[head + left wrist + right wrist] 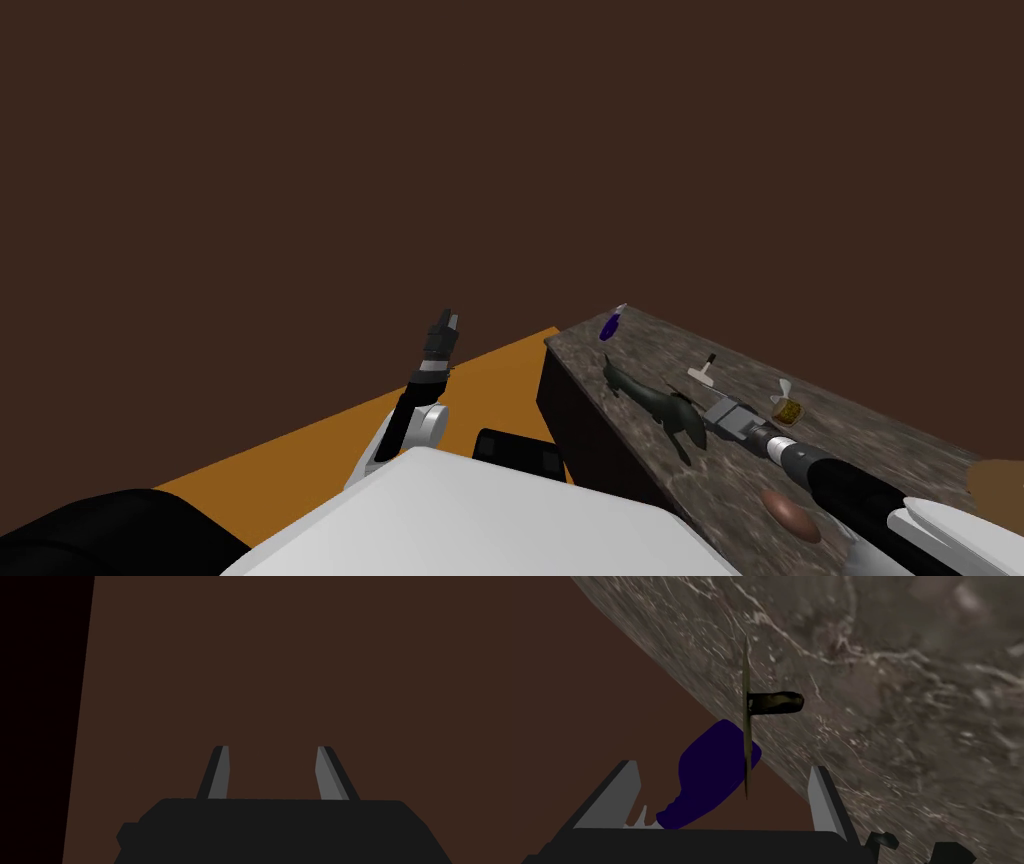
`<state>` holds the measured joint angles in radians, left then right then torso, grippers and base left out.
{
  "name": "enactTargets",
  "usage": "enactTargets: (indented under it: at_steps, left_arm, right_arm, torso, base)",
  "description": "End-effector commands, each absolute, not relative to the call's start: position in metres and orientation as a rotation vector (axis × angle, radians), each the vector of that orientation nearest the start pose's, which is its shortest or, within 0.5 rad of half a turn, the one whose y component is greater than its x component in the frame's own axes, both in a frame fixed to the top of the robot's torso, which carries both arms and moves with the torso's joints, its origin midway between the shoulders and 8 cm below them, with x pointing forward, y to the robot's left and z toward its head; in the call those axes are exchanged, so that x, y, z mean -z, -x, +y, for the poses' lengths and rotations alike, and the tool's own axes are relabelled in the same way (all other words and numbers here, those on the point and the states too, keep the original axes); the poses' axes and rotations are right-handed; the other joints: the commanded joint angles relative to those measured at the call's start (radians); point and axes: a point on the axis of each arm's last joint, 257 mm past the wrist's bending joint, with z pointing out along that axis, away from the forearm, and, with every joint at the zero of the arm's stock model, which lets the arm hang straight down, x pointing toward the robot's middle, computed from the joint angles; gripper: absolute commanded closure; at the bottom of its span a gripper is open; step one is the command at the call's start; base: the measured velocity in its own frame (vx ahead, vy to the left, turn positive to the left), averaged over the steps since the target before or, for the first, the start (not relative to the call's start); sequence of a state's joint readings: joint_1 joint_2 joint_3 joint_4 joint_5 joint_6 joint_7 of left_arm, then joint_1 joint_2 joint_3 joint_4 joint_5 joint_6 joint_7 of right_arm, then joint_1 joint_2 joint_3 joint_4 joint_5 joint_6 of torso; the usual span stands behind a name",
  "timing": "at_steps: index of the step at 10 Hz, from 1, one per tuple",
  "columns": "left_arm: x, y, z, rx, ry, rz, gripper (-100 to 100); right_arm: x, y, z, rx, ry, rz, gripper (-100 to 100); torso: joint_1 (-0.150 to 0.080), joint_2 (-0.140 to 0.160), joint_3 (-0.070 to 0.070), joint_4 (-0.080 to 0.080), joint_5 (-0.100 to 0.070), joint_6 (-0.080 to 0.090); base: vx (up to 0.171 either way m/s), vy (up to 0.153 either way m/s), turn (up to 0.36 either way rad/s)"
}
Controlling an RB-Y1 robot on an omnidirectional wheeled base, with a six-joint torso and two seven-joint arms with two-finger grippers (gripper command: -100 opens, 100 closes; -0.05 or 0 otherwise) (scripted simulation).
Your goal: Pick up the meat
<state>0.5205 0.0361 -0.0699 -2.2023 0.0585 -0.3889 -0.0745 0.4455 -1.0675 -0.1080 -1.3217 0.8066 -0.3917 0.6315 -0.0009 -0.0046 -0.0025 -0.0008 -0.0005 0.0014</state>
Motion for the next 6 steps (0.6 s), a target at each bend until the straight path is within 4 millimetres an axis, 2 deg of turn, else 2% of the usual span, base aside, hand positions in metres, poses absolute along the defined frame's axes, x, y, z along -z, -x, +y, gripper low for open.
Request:
enactTargets:
  at_steps: [1, 2, 6]
  left_arm:
    - [0.0428, -0.3744, 0.2655, 1.282, 0.812, 0.782, 0]
    - [0.0428, -0.3744, 0.2656, 1.282, 0.812, 0.782, 0]
    - [0.0428, -0.3744, 0.2655, 1.282, 0.812, 0.782, 0]
  right_arm:
    - [0.2932, -0.3506, -0.5977, 0.538, 0.884, 1.986, -100]
    - [0.2937, -0.3505, -0.5977, 0.541, 0.884, 1.986, 100]
    - [0.2928, -0.3509, -0.5984, 0.547, 0.894, 1.983, 100]
  torso:
    - [0.000, 0.000, 0.000, 0.000, 0.000, 0.000]
    - [0.000, 0.001, 0.000, 0.000, 0.000, 0.001]
    - [-0.001, 0.004, 0.002, 0.001, -0.002, 0.002]
  base:
    - [0.039, -0.016, 0.031]
    - [0.005, -0.002, -0.004]
    - [0.001, -0.001, 0.002]
